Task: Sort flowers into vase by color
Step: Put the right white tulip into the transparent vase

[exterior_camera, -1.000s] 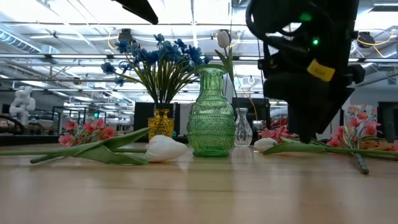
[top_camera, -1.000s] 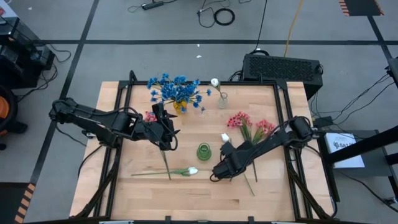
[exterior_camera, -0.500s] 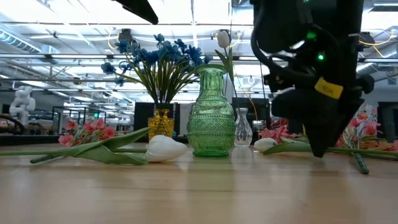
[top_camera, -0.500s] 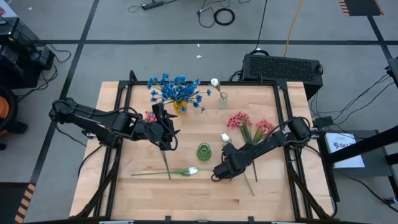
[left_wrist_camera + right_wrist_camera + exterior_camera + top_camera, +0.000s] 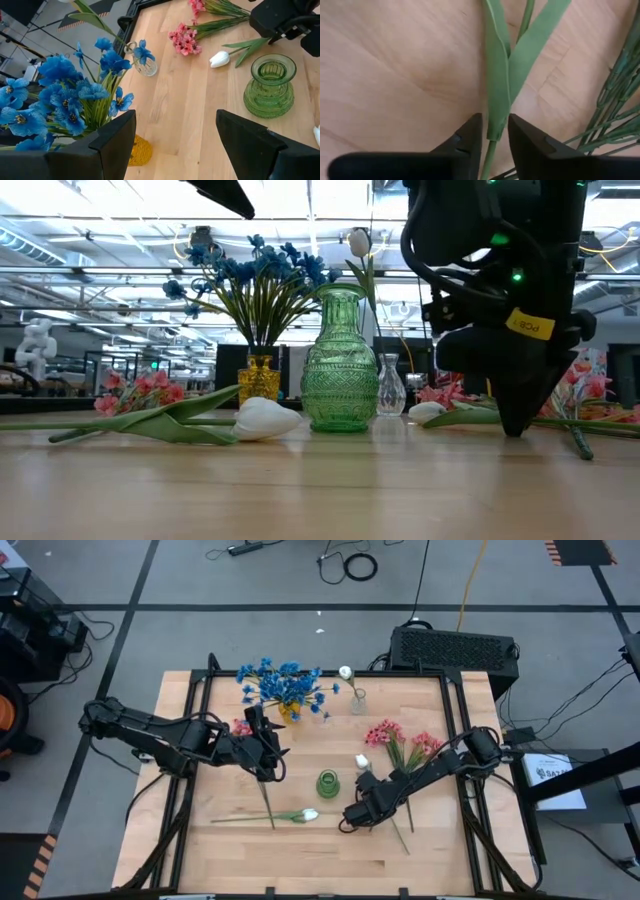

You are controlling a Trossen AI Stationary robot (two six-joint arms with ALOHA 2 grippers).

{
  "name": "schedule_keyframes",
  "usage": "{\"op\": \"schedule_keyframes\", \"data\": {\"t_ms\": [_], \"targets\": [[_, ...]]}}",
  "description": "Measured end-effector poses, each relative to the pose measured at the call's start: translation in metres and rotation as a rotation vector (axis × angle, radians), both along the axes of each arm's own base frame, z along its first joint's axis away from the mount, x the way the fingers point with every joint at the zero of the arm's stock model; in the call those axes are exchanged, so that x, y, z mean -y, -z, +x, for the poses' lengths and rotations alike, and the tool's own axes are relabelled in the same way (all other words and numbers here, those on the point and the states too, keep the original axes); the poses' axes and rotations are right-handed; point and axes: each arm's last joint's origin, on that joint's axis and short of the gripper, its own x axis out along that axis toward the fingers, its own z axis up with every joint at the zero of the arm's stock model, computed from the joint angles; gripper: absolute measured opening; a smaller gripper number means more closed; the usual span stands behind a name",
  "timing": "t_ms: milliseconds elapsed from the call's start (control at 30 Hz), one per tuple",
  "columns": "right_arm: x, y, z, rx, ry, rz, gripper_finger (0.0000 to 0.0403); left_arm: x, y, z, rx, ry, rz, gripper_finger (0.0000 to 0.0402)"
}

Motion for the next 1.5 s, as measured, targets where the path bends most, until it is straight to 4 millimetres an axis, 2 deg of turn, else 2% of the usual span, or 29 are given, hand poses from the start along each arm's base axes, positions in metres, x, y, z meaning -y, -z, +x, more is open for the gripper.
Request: {"op": "schedule_keyframes", "data": {"t_ms": [267, 467, 700, 867, 967, 1133, 1300, 1500], "targets": [[0.0, 0.0, 0.0, 0.002, -0.008, -0.002, 0.001, 0.0, 0.0, 0.0, 0.001, -0.003, 0.003, 0.028], [-0.001, -0.012, -0.003, 0.042, -0.029, -0.023, 0.0008, 0.0, 0.0, 0.0, 0.001, -0.003, 0.003, 0.028], [-0.008, -0.065, -0.027, 0.189, -0.039, -0.081, 0.0004, 0.0, 0.0, 0.0, -0.001, -0.003, 0.004, 0.028], [-0.009, -0.113, -0.049, 0.438, -0.084, -0.239, 0.0004, 0.0, 0.0, 0.0, -0.001, -0.002, 0.004, 0.028], [-0.006, -0.141, -0.063, 0.603, -0.148, -0.407, 0.0004, 0.0, 0.0, 0.0, -0.001, -0.002, 0.004, 0.028], [0.008, -0.176, -0.079, 0.781, -0.197, -0.81, 0.0004, 0.0, 0.0, 0.0, -0.001, -0.002, 0.003, 0.028], [0.032, -0.197, -0.087, 0.795, -0.137, -1.055, 0.0004, 0.0, 0.0, 0.0, -0.001, -0.001, 0.002, 0.028], [0.078, -0.219, -0.088, 0.553, -0.116, -1.095, 0.0004, 0.0, 0.0, 0.0, 0.004, 0.002, -0.003, 0.028]]}}
